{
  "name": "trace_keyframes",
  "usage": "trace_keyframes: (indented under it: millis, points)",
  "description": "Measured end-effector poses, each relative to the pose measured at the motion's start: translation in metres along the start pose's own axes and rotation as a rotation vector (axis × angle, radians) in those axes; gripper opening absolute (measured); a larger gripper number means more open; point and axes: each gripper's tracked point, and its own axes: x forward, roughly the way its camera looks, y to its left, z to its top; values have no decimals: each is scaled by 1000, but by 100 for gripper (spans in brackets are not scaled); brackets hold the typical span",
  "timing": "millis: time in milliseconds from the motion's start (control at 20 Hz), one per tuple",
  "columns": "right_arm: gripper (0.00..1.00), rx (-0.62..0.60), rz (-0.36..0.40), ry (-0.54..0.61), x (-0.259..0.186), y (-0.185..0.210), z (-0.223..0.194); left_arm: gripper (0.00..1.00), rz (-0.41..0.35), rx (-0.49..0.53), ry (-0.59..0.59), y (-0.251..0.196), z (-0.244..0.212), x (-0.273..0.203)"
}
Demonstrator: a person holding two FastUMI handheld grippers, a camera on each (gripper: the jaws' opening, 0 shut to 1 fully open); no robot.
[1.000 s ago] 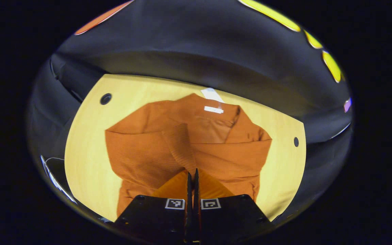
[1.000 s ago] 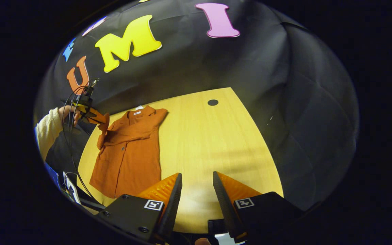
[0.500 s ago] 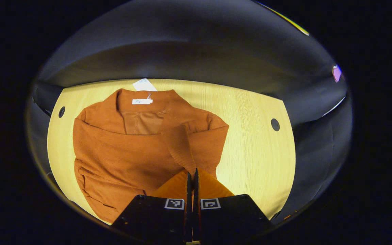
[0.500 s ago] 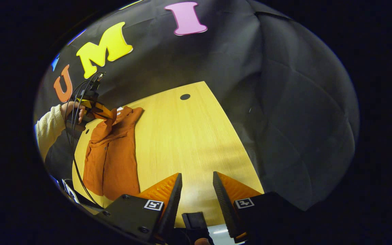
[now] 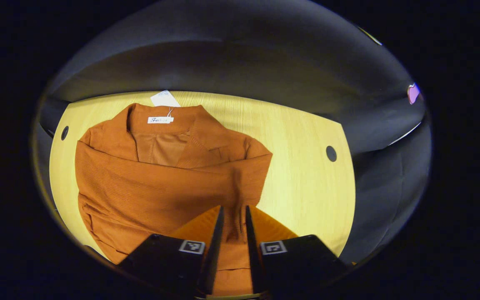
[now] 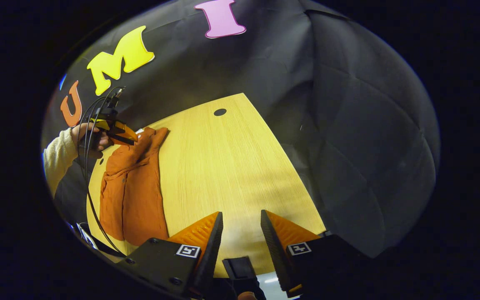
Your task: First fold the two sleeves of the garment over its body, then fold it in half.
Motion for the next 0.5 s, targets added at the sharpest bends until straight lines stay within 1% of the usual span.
trace_keyframes:
  millis: [50,100,200,250,350,500]
  points:
    - [61,-2,-3,-2,0,3,1,45,-29,-5,-6,-6,1,-5]
    - [61,-4,1,-1,1,8,1,55,-40,-10,-9,-6,1,-9]
    - [61,-14,4,1,2,18,1,71,-68,-15,-20,-5,-2,-18]
    - [61,-21,8,2,3,25,1,77,-77,-14,-30,-3,-2,-24]
    - [61,-33,14,0,4,39,-1,99,-77,-11,-57,10,-6,-35]
    - [61,-63,33,6,6,64,-6,99,-51,-7,-95,42,-17,-57]
